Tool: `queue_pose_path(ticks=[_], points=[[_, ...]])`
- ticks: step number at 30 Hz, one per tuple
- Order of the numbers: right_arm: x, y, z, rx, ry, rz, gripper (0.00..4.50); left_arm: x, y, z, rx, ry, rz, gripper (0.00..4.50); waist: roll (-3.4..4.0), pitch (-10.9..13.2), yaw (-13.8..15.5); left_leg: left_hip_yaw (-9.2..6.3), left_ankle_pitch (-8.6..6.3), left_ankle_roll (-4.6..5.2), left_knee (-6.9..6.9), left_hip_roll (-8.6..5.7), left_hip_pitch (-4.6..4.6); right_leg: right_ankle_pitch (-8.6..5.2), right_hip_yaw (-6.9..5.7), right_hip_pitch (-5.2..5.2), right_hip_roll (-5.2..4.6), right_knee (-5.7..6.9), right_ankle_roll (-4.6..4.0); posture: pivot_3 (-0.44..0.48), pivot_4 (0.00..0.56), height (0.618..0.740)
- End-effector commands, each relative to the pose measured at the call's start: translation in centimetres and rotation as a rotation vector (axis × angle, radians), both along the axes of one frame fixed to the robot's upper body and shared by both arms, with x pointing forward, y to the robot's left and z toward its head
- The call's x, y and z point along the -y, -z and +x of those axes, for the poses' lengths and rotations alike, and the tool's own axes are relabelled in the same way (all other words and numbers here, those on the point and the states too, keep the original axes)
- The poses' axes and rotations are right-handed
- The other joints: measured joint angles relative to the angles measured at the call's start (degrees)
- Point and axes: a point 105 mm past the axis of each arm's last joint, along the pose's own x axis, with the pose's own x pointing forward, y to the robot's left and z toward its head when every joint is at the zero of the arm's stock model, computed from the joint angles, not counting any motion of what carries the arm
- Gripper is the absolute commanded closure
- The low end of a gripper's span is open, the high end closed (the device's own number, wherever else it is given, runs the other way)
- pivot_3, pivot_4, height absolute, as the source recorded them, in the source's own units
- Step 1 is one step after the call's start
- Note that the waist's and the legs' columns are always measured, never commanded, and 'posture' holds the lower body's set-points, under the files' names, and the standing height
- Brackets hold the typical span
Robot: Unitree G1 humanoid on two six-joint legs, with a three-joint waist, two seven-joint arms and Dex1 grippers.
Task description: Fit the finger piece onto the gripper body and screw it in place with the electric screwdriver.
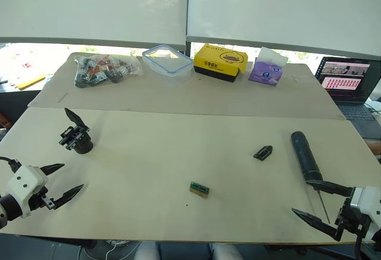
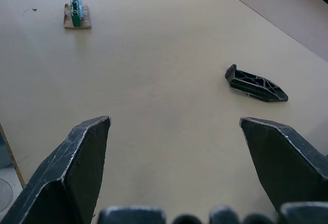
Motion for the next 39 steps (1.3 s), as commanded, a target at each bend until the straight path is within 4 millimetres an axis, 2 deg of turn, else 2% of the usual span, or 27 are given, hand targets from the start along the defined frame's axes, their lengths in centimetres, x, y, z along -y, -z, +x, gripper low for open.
queue_pose_path(ticks=[1, 7, 11, 14, 17, 21, 25, 29, 36, 39], points=[[-0.2, -1.0, 0.4, 0.033, -0.012, 0.011, 0.05, -0.2, -1.0, -0.1, 0.046, -0.017, -0.02, 0.0, 0.0, 0.0, 0.0, 0.0, 0.0, 0.0, 0.0, 0.0, 0.0, 0.0, 0.0, 0.0, 0.0, 0.0, 0.0, 0.0, 0.15, 0.74], [-3.2, -1.9, 1.7, 0.076, -0.049, 0.124, 0.05, -0.9, -1.6, -1.7, 0.116, -0.17, -0.247, 0.0, -0.01, 0.0, -0.7, -0.04, 0.01, 0.02, -0.02, 0.01, -0.02, 0.0, -0.03, 0.08, 0.01, 0.04, 0.01, 0.0, 0.15, 0.74], [-5.4, -3.5, 2.1, 0.173, -0.09, 0.221, 0.05, -2.0, -1.3, -3.2, 0.182, -0.337, -0.354, 0.0, -0.01, 0.0, -0.8, -0.09, 0.02, 0.04, 0.01, 0.0, -0.04, 0.0, -0.06, 0.08, 0.01, 0.05, 0.03, 0.0, 0.15, 0.74], [-7.9, -5.0, 2.4, 0.219, -0.144, 0.337, 0.05, -3.4, 0.0, -4.8, 0.212, -0.514, -0.44, 0.0, -0.03, 0.0, -1.0, -0.14, 0.01, 0.01, 0.06, -0.01, 0.04, 0.0, -0.06, 0.04, 0.01, 0.03, 0.03, 0.0, 0.15, 0.74], [-9.6, -5.5, 2.6, 0.257, -0.187, 0.359, 0.05, -3.0, 0.9, -5.0, 0.222, -0.559, -0.418, 0.0, -0.17, -0.1, -1.3, -0.21, 0.01, 0.01, 0.07, -0.04, 0.06, -0.01, -0.08, 0.04, 0.01, 0.03, 0.03, 0.0, 0.15, 0.74], [-10.5, -5.3, 2.9, 0.254, -0.208, 0.356, 0.05, -0.7, -0.1, -2.3, 0.254, -0.504, -0.416, 0.0, -0.5, -0.3, -0.3, -0.4, -0.01, -0.02, 0.09, -0.13, -0.01, -0.01, -0.16, 0.09, 0.01, -0.04, 0.02, 0.0, 0.15, 0.74], [-10.5, -5.1, 3.3, 0.25, -0.221, 0.343, 0.05, -0.2, 0.2, 0.6, 0.223, -0.516, -0.378, 0.0, -0.55, -0.4, 0.2, -0.41, -0.01, -0.03, 0.13, -0.16, -0.03, 0.0, -0.16, 0.17, 0.01, -0.13, 0.01, 0.0, 0.15, 0.74], [-10.1, -4.8, 3.7, 0.257, -0.219, 0.339, 0.05, 0.2, 1.4, 3.6, 0.19, -0.554, -0.343, 0.0, -0.52, -0.4, 0.1, -0.42, 0.0, -0.01, 0.11, -0.15, -0.04, 0.0, -0.16, 0.17, 0.04, -0.1, 0.02, 0.0, 0.15, 0.74], [-9.9, -3.5, 3.5, 0.261, -0.222, 0.343, 0.05, 2.5, 1.8, 8.7, 0.2, -0.505, -0.356, 0.0, -0.47, -0.4, 0.3, -0.5, 0.08, 0.11, 0.07, -0.15, -0.13, 0.09, -0.2, 0.32, 0.11, 0.04, 0.22, 0.0, 0.15, 0.74], [-9.8, -3.2, 3.4, 0.266, -0.22, 0.337, 0.05, 2.2, 1.9, 9.9, 0.204, -0.524, -0.351, 0.0, -0.41, -0.4, 0.5, -0.56, 0.08, 0.1, 0.09, -0.16, -0.11, 0.1, -0.26, 0.41, 0.11, 0.02, 0.26, 0.0, 0.15, 0.74]])
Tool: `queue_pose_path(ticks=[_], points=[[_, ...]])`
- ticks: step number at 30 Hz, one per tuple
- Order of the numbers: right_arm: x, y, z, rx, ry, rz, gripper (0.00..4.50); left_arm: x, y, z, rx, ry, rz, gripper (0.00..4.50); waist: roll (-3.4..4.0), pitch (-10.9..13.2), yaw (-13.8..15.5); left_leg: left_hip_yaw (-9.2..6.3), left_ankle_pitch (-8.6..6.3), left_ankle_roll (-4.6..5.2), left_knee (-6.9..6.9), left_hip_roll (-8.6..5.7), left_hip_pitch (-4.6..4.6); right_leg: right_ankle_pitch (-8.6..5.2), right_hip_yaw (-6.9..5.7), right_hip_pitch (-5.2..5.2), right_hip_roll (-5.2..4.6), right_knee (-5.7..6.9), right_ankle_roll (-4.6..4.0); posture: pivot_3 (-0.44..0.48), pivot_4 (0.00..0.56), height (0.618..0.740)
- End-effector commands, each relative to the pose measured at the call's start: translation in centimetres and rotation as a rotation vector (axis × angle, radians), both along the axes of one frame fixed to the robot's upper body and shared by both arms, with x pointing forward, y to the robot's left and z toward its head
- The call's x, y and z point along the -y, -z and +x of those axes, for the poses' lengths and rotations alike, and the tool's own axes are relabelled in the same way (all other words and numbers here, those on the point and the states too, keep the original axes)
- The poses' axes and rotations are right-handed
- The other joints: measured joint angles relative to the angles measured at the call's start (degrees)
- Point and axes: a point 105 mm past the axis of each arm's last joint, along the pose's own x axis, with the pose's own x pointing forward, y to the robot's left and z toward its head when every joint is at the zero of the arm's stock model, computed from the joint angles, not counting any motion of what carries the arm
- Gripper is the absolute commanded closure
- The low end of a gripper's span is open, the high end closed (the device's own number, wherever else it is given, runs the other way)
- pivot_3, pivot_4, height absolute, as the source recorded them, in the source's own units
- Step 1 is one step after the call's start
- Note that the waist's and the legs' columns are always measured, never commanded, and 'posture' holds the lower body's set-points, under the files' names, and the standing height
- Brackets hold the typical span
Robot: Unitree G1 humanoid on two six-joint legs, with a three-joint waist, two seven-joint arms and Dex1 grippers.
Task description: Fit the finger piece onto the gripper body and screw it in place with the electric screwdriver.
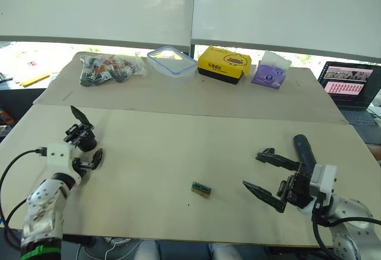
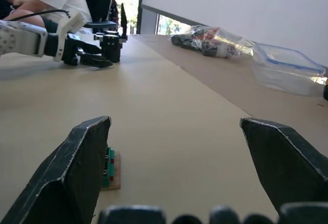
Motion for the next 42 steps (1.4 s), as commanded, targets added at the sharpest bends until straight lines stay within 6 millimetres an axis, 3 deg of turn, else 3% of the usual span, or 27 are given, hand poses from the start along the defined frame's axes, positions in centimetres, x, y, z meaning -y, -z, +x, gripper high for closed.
queue_pose_path(ticks=[1, 10, 15, 17, 20, 23, 28, 32, 34, 36, 42], points=[[0.1, -0.5, -0.4, 0.054, 0.0, -0.011, 0.05, -0.5, 0.2, 0.8, -0.003, -0.028, 0.026, 0.0, 0.06, 0.0, 0.0, 0.0, 0.0, 0.0, 0.0, 0.0, 0.0, 0.0, 0.0, 0.01, 0.0, 0.0, 0.01, 0.0, 0.15, 0.74], [-0.5, -0.6, -0.6, 0.052, 0.01, -0.02, 0.05, 0.3, 0.5, 2.5, 0.016, 0.009, 0.013, 0.0, 0.54, -0.3, 0.4, -0.16, -0.04, -0.07, 0.0, -0.02, 0.1, -0.01, -0.15, 0.17, 0.0, 0.0, 0.04, 0.0, 0.15, 0.74], [-0.5, -0.5, -0.6, 0.043, 0.017, -0.032, 0.0, 0.6, 0.2, 2.5, 0.061, 0.012, 0.04, 2.16, 0.64, -0.3, 1.0, -0.18, -0.03, -0.06, 0.0, -0.03, 0.1, -0.02, -0.17, 0.21, 0.0, -0.04, 0.05, 0.0, 0.15, 0.74], [-0.4, -0.4, -0.6, 0.04, 0.022, -0.037, 0.0, 1.0, -0.4, 2.5, 0.094, 0.02, 0.055, 2.15, 0.64, -0.3, 1.1, -0.18, -0.03, -0.06, 0.0, -0.03, 0.08, -0.02, -0.18, 0.22, 0.0, -0.08, 0.05, 0.0, 0.15, 0.74], [0.3, -0.1, -0.8, 0.032, 0.029, -0.065, 0.0, 4.2, -2.3, 2.5, 0.175, 0.137, 0.001, 2.15, 0.64, -0.3, 1.3, -0.19, -0.03, -0.05, 0.0, -0.02, 0.01, -0.02, -0.18, 0.21, -0.01, -0.15, 0.06, 0.0, 0.15, 0.74], [1.7, 0.0, -1.3, 0.015, 0.041, -0.099, 0.0, 11.0, -4.5, 1.8, 0.219, 0.361, -0.048, 2.15, 0.61, -0.3, 2.1, -0.26, -0.01, -0.03, 0.03, -0.08, -0.24, -0.05, -0.2, 0.19, -0.03, -0.25, 0.1, 0.0, 0.15, 0.74], [3.4, 0.5, -2.0, -0.016, 0.051, -0.135, 0.0, 17.9, -4.4, 1.2, 0.182, 0.521, -0.067, 2.15, 0.62, -0.3, 2.8, -0.36, 0.01, 0.01, 0.11, -0.13, -0.4, -0.04, -0.21, 0.12, 0.0, -0.28, 0.17, 0.0, 0.15, 0.74], [3.8, 0.9, -2.3, -0.027, 0.054, -0.147, 0.0, 19.8, -3.0, 2.8, 0.121, 0.495, -0.061, 2.15, 0.66, -0.3, 1.8, -0.42, 0.19, 0.29, 0.1, -0.13, -0.29, -0.06, -0.21, 0.15, 0.03, -0.22, 0.21, 0.0, 0.15, 0.74], [4.0, 0.8, -2.4, -0.023, 0.064, -0.147, 0.0, 22.1, -2.7, 3.1, 0.111, 0.558, -0.074, 2.15, 0.67, -0.3, 1.1, -0.44, 0.2, 0.31, 0.1, -0.15, -0.27, -0.05, -0.21, 0.17, 0.03, -0.23, 0.22, 0.0, 0.15, 0.74], [4.1, 0.9, -2.7, -0.023, 0.065, -0.151, 0.0, 23.8, -2.1, 3.0, 0.092, 0.617, -0.057, 2.15, 0.66, -0.3, 1.0, -0.47, 0.2, 0.32, 0.1, -0.19, -0.3, -0.05, -0.21, 0.19, 0.01, -0.24, 0.24, 0.0, 0.15, 0.74], [4.4, 1.1, -3.3, -0.032, 0.084, -0.156, 0.0, 25.8, -0.7, 2.2, 0.042, 0.682, -0.038, 2.15, 0.71, -0.3, 1.1, -0.53, 0.2, 0.32, 0.1, -0.26, -0.37, -0.09, -0.21, 0.17, -0.03, -0.27, 0.31, 0.0, 0.15, 0.74]])
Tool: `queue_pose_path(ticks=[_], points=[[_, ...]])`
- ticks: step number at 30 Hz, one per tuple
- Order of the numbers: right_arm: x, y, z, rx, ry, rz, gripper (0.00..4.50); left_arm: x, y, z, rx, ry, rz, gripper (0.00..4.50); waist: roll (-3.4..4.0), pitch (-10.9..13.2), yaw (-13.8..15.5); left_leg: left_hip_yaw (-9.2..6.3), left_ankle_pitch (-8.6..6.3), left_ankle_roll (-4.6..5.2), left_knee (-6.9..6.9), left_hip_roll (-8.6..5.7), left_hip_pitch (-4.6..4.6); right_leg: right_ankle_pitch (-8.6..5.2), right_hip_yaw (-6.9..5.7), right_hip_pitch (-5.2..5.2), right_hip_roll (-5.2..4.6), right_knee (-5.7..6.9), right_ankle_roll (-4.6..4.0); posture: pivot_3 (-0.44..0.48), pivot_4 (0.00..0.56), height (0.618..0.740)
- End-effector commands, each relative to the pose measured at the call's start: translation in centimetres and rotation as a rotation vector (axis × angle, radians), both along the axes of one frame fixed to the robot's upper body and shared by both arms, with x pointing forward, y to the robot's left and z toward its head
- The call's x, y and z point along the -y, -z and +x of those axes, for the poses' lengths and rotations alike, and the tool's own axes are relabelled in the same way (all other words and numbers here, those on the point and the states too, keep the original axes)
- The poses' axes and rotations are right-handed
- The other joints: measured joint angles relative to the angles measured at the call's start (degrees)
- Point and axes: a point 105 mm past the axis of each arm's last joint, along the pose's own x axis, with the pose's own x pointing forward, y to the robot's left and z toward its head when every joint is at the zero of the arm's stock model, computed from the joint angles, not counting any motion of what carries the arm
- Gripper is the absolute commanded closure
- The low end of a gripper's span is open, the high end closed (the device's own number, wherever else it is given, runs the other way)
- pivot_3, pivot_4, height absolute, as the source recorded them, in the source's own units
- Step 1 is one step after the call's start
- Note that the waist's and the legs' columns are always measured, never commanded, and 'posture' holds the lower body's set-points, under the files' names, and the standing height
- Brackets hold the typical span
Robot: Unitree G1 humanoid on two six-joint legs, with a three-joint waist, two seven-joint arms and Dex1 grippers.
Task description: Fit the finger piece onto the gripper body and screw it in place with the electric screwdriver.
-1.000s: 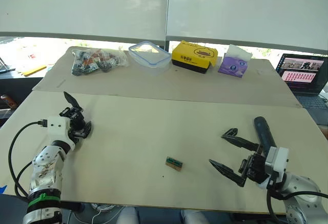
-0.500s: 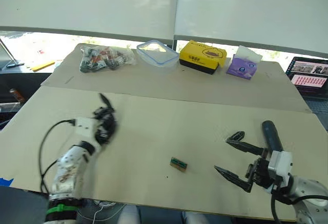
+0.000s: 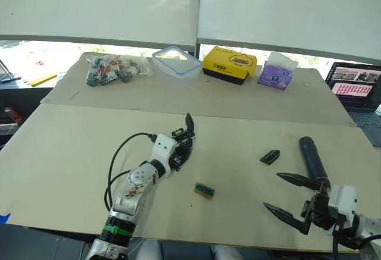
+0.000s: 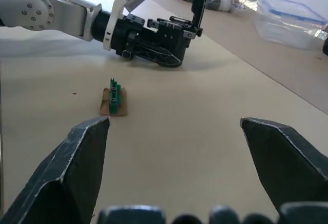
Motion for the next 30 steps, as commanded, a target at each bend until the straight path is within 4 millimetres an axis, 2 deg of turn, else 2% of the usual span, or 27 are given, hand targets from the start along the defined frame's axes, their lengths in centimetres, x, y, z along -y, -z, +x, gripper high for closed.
queue_pose_path(ticks=[1, 5, 7, 9, 10, 15, 20, 25, 30], points=[[0.2, -1.3, -0.3, 0.069, 0.006, -0.004, 0.0, 1.5, -1.7, -0.2, 0.06, 0.052, -0.025, 2.15, 0.02, 0.0, 0.0, 0.0, 0.0, 0.0, 0.0, 0.0, 0.01, 0.0, 0.0, 0.01, 0.0, 0.0, 0.0, 0.0, 0.15, 0.74], [0.0, -1.4, -0.4, 0.071, 0.011, -0.002, 0.0, 1.7, -1.2, -0.6, 0.035, 0.087, -0.014, 2.15, 0.02, 0.0, 0.0, 0.0, -0.02, -0.03, 0.0, -0.02, 0.02, 0.0, 0.0, 0.02, -0.02, -0.01, -0.01, 0.0, 0.15, 0.74], [-0.2, -1.4, -0.3, 0.072, 0.012, 0.001, 0.0, 1.1, -1.3, -0.6, 0.023, 0.089, -0.027, 1.1, 0.02, 0.0, 0.0, 0.0, -0.02, -0.03, 0.0, -0.02, 0.02, 0.0, 0.0, 0.03, -0.02, -0.02, -0.01, 0.0, 0.15, 0.74], [-0.3, -1.4, -0.3, 0.074, 0.014, 0.003, 0.0, 0.2, -1.4, -0.8, 0.016, 0.105, -0.025, 0.27, 0.03, 0.0, 0.0, -0.01, -0.02, -0.03, 0.0, -0.02, 0.02, 0.0, 0.0, 0.03, -0.03, -0.02, -0.01, 0.0, 0.15, 0.74], [-0.3, -1.4, -0.2, 0.075, 0.015, 0.004, 0.0, -0.2, -1.4, -0.9, 0.011, 0.12, -0.024, 0.01, 0.03, 0.0, -0.1, -0.01, -0.02, -0.03, 0.0, -0.02, 0.02, 0.0, 0.0, 0.02, -0.02, -0.02, -0.01, 0.0, 0.15, 0.74], [-0.5, -1.5, -0.1, 0.075, 0.017, 0.006, 0.0, -3.3, -1.1, -1.2, -0.036, 0.236, 0.049, 0.01, 0.13, 0.0, -0.3, -0.01, -0.03, -0.05, -0.02, -0.02, 0.08, -0.01, 0.0, 0.01, -0.02, 0.01, -0.02, 0.0, 0.15, 0.74], [-0.6, -1.5, 0.1, 0.075, 0.017, 0.005, 0.0, -5.2, -0.5, -0.6, -0.091, 0.405, 0.118, 0.01, 0.14, 0.0, 0.2, -0.01, -0.18, -0.29, -0.01, -0.04, 0.07, -0.01, 0.0, 0.04, -0.04, -0.07, -0.03, 0.0, 0.15, 0.74], [-1.0, -1.7, 0.2, 0.08, 0.017, 0.006, 0.0, -4.9, -0.9, 0.6, -0.065, 0.517, 0.135, 0.01, 0.14, 0.0, 0.1, -0.01, -0.12, -0.18, -0.04, -0.04, 0.03, -0.01, 0.0, 0.04, -0.03, -0.07, -0.02, 0.0, 0.15, 0.74], [-1.4, -1.9, 0.2, 0.084, 0.022, 0.007, 0.0, -3.0, -0.9, 2.0, -0.046, 0.587, 0.113, 0.01, 0.12, 0.0, 0.2, -0.02, 0.0, 0.0, -0.03, -0.04, -0.03, -0.01, -0.01, 0.04, -0.03, -0.07, -0.01, 0.0, 0.15, 0.74]])
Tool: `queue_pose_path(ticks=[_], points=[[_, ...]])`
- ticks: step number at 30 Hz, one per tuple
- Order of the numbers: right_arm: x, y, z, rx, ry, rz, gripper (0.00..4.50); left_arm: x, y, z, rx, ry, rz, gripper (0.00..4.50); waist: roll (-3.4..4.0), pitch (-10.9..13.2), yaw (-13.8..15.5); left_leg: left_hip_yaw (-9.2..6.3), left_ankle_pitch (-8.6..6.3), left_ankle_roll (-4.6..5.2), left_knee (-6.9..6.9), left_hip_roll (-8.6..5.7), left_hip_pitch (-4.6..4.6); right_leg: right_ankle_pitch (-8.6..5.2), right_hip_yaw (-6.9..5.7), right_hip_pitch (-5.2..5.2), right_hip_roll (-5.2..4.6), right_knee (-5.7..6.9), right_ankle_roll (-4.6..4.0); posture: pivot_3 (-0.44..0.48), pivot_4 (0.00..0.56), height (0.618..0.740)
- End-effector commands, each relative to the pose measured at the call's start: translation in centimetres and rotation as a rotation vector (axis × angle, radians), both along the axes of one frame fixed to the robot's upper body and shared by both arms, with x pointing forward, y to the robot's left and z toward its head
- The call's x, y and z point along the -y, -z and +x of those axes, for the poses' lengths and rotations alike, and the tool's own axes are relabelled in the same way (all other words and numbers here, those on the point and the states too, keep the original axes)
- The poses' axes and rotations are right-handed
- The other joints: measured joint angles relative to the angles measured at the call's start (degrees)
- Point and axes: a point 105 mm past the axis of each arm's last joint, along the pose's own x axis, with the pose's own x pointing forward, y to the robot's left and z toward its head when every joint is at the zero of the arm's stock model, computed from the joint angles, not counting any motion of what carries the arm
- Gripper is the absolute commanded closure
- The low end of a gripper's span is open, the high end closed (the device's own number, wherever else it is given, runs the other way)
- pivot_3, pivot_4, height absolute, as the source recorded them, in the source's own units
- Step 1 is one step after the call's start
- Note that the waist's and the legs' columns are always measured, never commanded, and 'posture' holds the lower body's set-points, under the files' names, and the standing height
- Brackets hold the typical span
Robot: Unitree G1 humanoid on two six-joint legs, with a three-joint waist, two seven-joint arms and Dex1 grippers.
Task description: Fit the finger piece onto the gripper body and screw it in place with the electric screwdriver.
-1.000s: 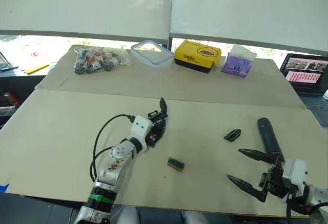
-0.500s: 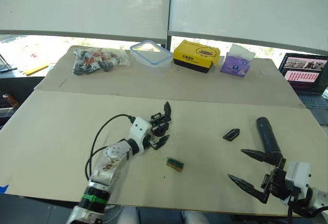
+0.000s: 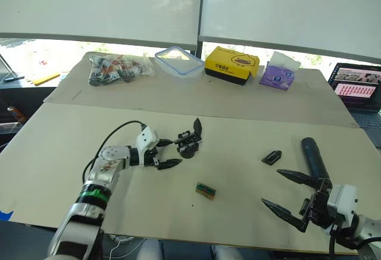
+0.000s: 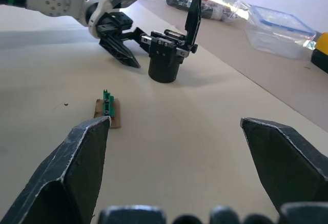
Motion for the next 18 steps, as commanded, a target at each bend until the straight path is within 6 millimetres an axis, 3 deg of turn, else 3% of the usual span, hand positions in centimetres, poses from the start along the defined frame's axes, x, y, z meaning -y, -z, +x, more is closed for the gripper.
queue_pose_path(ticks=[1, 7, 10, 13, 18], points=[[-0.4, -0.9, -0.2, 0.033, -0.002, -0.007, 0.0, 1.3, -0.4, 0.6, 0.033, 0.06, -0.004, 0.01, -0.01, 0.0, 0.0, -0.01, 0.0, 0.01, 0.0, 0.0, -0.01, 0.0, 0.0, 0.0, 0.01, 0.0, 0.0, 0.0, 0.15, 0.74], [-0.4, -1.1, -0.3, 0.036, 0.015, -0.01, 0.0, 3.0, 0.0, 1.4, 0.015, 0.074, -0.009, 0.01, -0.01, 0.0, -0.1, -0.03, 0.02, 0.03, 0.0, 0.0, 0.0, -0.01, -0.01, 0.01, 0.02, 0.04, 0.04, 0.0, 0.15, 0.74], [-0.3, -1.2, -0.5, 0.039, 0.027, -0.015, 0.0, 2.8, 0.1, 1.3, 0.038, 0.077, -0.008, 0.82, -0.01, 0.0, -0.2, -0.04, 0.02, 0.03, 0.0, 0.0, 0.03, -0.01, -0.01, 0.04, 0.02, 0.05, 0.04, 0.0, 0.15, 0.74], [-0.2, -1.2, -0.5, 0.038, 0.031, -0.018, 0.0, 2.4, -0.4, 0.9, 0.075, 0.071, -0.021, 2.16, 0.0, 0.0, -0.3, -0.04, 0.02, 0.03, 0.0, 0.0, 0.03, -0.01, -0.01, 0.06, 0.02, 0.05, 0.05, 0.0, 0.15, 0.74], [-0.1, -1.2, -0.4, 0.042, 0.032, -0.021, 0.0, 2.8, -3.0, 0.6, 0.133, -0.094, -0.133, 2.14, 0.03, 0.0, -0.4, -0.04, 0.02, 0.04, -0.04, 0.02, 0.03, -0.01, 0.0, 0.05, 0.02, 0.1, 0.07, 0.0, 0.15, 0.74]])
